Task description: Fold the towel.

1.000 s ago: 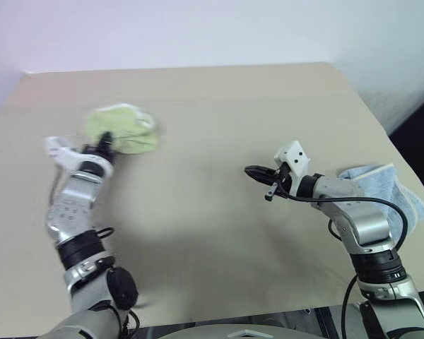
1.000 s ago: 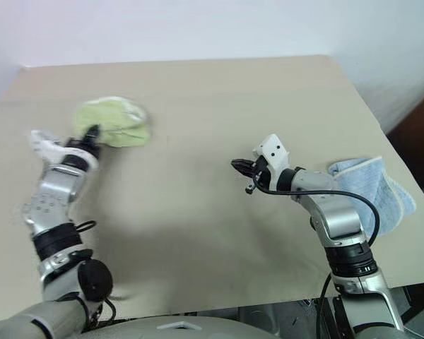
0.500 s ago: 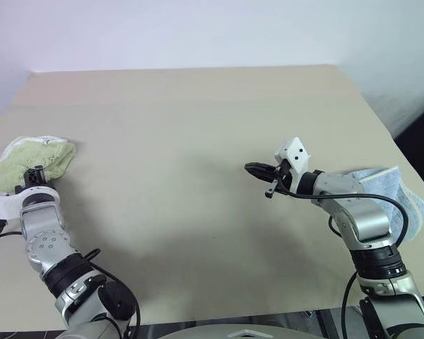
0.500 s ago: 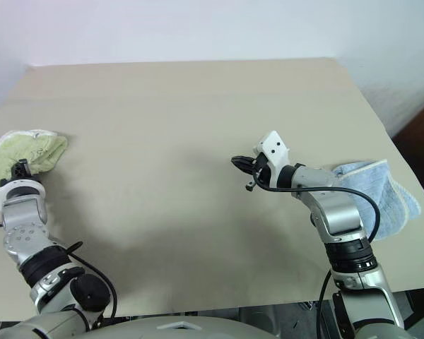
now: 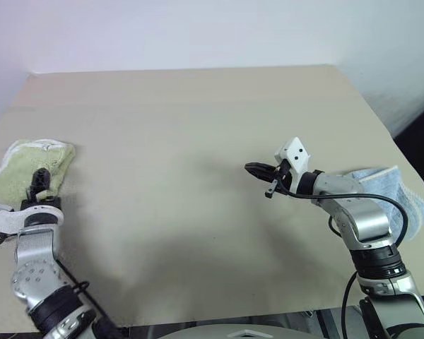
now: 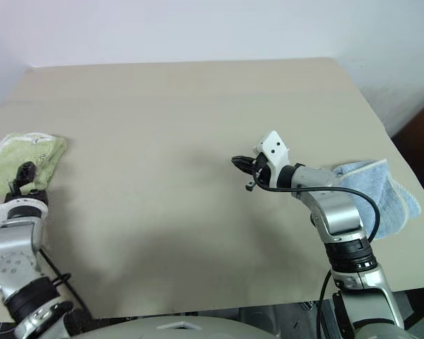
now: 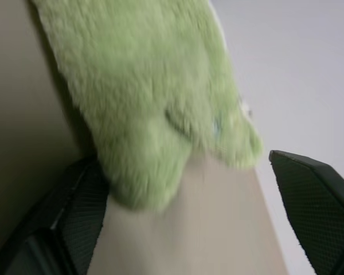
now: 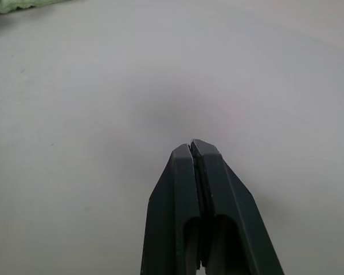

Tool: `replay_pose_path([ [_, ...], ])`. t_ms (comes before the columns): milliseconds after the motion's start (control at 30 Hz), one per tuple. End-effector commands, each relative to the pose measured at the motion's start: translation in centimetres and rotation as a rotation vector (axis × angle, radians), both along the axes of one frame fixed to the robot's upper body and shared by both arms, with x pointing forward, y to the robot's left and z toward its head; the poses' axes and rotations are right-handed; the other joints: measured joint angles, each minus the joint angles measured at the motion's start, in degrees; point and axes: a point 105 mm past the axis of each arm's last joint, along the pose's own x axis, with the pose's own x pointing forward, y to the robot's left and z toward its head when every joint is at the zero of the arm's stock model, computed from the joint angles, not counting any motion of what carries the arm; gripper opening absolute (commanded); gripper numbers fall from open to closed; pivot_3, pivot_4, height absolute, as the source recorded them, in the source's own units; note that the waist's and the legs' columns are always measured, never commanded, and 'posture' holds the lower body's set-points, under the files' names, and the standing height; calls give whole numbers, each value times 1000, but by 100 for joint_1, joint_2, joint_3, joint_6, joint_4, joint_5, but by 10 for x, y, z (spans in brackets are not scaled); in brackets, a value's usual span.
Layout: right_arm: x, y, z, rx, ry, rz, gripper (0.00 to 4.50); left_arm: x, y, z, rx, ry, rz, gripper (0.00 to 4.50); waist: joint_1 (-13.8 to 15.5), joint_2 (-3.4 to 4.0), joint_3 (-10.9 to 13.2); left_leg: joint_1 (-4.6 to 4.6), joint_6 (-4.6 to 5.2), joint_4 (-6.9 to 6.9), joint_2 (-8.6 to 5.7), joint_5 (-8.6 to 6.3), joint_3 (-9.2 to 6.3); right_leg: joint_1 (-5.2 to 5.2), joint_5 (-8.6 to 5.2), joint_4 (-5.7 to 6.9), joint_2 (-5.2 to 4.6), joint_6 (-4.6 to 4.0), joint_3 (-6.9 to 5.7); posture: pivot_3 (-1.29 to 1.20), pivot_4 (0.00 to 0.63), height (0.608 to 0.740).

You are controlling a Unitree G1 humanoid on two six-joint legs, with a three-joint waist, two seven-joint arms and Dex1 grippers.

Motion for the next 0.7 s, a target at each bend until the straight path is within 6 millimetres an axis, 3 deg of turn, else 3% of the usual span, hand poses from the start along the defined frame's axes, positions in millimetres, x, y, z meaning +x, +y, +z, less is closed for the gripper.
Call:
replay_pose_path([
  [33, 0, 1, 11, 13, -49, 5, 0, 5, -72, -26, 185, 154, -416, 4465, 7, 9, -5, -1, 0, 0, -2, -1, 0, 0, 0, -2, -2, -1, 0, 0, 150, 728],
  [133, 0, 0, 10, 12, -47, -4, 0, 0, -106, -27, 516, 200, -655, 4465, 28, 41, -22, -8, -16, -1, -4, -11, 0, -6, -1, -7, -6, -3, -1, 0, 150, 728],
  [367, 1, -16, 6, 13, -24, -87, 0, 41, -147, 39, 1095, -63, -790, 4465, 134, 58, -34, -38, -19, -5, 23, -14, 16, -43, 0, -8, -24, -3, -26, 0, 150, 728],
  [500, 0, -34, 4, 5, -20, -139, 0, 58, -163, 57, 1196, -163, -840, 4465, 58, 59, -34, -39, -14, -18, 24, -12, 30, -57, -2, -5, -3, -2, -20, 0, 150, 728],
  [700, -7, -42, 4, 11, -17, -187, 0, 53, -163, 53, 1192, -185, -913, 4465, -63, 58, -33, -37, -2, -16, 19, -18, 44, -52, -4, -4, -1, -1, -20, 0, 150, 728],
])
